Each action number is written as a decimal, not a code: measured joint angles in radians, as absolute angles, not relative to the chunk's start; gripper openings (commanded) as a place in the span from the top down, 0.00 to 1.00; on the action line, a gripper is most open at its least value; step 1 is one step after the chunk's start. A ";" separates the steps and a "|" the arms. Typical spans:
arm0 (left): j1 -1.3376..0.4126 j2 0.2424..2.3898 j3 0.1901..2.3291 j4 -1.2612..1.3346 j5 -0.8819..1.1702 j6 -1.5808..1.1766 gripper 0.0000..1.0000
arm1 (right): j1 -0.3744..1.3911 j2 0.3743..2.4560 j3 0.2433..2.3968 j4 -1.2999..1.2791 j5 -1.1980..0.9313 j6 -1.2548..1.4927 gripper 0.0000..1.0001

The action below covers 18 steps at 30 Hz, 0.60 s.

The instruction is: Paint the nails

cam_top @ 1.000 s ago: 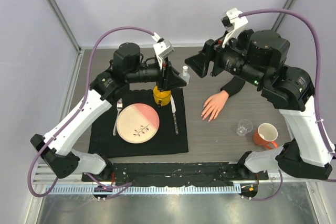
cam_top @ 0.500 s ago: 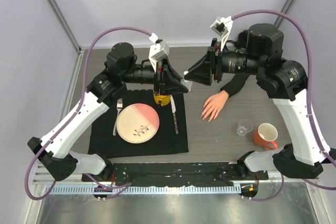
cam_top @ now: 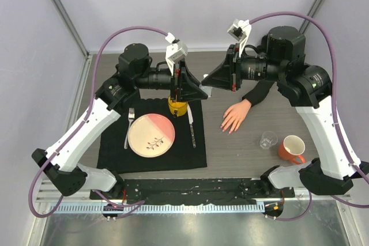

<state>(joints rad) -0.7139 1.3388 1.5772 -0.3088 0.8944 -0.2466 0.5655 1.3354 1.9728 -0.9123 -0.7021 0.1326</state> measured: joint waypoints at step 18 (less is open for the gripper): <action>-0.758 1.504 1.917 -0.658 0.498 -0.156 1.00 | 1.237 1.514 2.153 -0.981 1.018 0.233 0.93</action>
